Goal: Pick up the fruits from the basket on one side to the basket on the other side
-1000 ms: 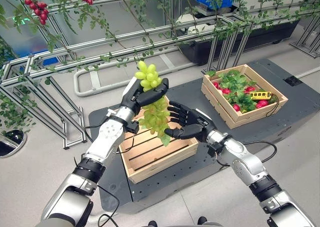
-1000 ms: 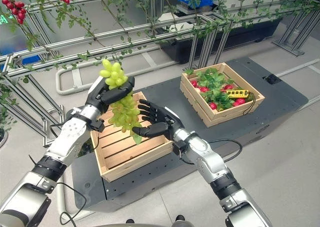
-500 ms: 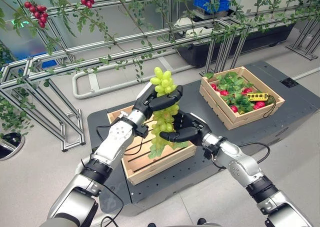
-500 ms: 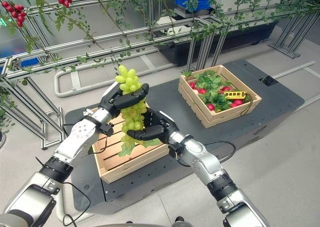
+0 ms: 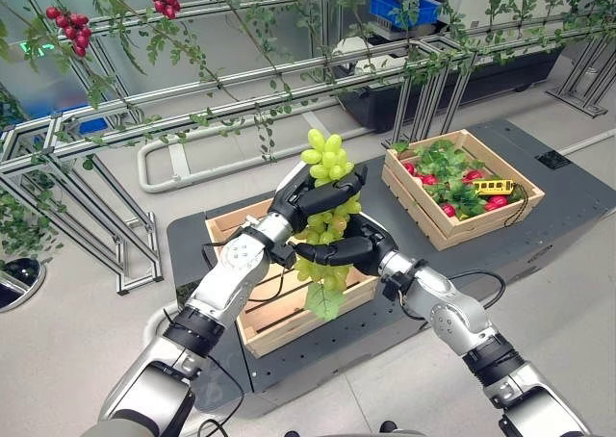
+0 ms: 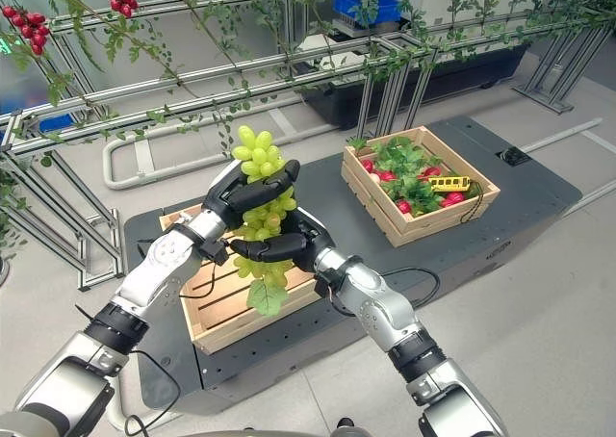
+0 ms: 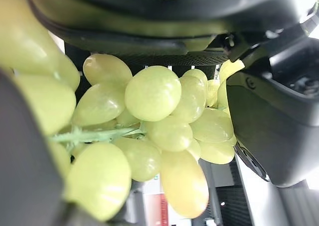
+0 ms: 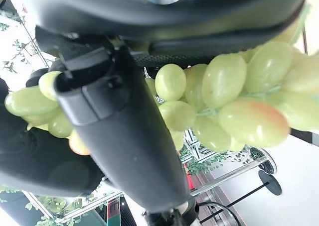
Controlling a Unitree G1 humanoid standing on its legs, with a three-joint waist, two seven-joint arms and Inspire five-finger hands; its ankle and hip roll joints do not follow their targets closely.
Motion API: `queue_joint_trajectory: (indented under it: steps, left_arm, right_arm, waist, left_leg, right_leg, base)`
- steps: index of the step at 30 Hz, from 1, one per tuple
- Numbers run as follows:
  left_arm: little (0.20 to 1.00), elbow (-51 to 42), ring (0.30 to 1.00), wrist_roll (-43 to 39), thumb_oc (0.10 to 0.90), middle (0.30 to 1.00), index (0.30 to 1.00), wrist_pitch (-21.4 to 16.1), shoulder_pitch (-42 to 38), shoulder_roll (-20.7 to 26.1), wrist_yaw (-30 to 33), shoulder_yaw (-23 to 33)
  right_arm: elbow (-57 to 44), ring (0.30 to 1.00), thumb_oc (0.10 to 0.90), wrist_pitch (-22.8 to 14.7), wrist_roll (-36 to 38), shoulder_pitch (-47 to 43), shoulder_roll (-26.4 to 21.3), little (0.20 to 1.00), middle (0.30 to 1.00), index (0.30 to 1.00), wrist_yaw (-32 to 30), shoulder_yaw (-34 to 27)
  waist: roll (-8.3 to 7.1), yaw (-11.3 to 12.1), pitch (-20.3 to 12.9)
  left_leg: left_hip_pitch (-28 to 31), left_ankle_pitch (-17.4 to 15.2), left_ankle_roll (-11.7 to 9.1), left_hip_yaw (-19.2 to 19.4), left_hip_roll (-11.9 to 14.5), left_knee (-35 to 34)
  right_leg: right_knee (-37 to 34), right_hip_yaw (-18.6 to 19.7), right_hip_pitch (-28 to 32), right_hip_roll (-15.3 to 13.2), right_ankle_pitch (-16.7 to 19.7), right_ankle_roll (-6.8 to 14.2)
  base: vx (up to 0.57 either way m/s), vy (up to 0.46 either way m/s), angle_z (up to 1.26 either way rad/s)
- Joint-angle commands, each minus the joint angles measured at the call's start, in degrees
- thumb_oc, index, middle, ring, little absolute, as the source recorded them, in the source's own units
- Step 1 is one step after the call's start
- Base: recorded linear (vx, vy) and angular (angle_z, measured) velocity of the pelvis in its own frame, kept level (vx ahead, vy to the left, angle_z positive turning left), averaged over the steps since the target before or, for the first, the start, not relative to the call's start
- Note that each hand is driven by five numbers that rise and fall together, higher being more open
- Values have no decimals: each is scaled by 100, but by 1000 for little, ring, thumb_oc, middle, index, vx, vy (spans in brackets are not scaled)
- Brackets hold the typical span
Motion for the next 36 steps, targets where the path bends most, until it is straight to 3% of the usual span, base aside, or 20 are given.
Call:
queue_joint_trajectory:
  steps: [1, 2, 14, 16, 17, 32, 36]
  left_arm:
    - [300, -62, 300, -234, 400, 300, 300, -418, -1313, -375, -20, -110]
    - [300, -107, 300, -225, 400, 300, 300, -403, -1318, -395, 14, -124]
    - [300, -160, 300, -325, 400, 300, 300, -404, -1257, -365, 217, 69]
    - [775, -166, 775, -401, 717, 775, 775, -367, -1270, -336, 341, 106]
    - [900, -150, 900, -392, 800, 900, 900, -331, -1261, -334, 438, 165]
    - [900, -131, 900, -68, 800, 900, 900, -320, -1088, -6, 354, 570]
    - [900, -286, 900, 724, 800, 900, 900, -679, -915, 309, 433, 690]
  right_arm:
    - [-28, 855, 770, -832, 517, -943, 656, 855, 855, 855, -66, 20]
    - [5, 300, 400, -886, 528, -975, 692, 300, 300, 300, -70, 7]
    - [152, 300, 400, -943, 556, -884, 639, 300, 300, 300, -118, -146]
    - [173, 300, 400, -1006, 585, -884, 619, 300, 300, 300, -143, -182]
    - [159, 300, 400, -1010, 600, -913, 633, 300, 300, 300, -200, -212]
    - [130, 300, 400, -1224, 443, -414, 380, 300, 300, 300, -342, -741]
    - [159, 300, 400, -1268, 296, -15, 243, 300, 300, 300, -276, -923]
  waist:
    - [-52, 73, -727]
    - [-52, 85, -730]
    - [-72, 103, -762]
    - [-67, 100, -749]
    - [-65, 95, -744]
    - [-41, 26, -741]
    - [-33, -18, -715]
  left_leg:
    - [-237, -258, 144, -53, -125, 5]
    - [-239, -261, 145, -73, -127, 5]
    - [-252, -254, 145, -85, -105, 5]
    - [-254, -252, 143, -87, -100, 5]
    - [-255, -252, 138, -99, -95, 5]
    - [-264, -243, 143, -51, -65, 5]
    - [-260, -250, 149, -2, -55, 5]
  right_leg:
    - [9, -156, 78, -21, -197, -318]
    - [9, -155, 81, -22, -200, -318]
    - [9, -177, 76, -29, -191, -314]
    - [9, -185, 76, -29, -192, -318]
    - [9, -169, 72, -25, -192, -323]
    - [9, -129, 46, -21, -192, -309]
    - [9, -89, 25, -18, -185, -300]
  base:
    - [0, 0, 0]
    - [0, 0, 0]
    - [0, 0, 0]
    - [0, 0, 0]
    - [0, 0, 0]
    - [0, 0, 0]
    - [0, 0, 0]
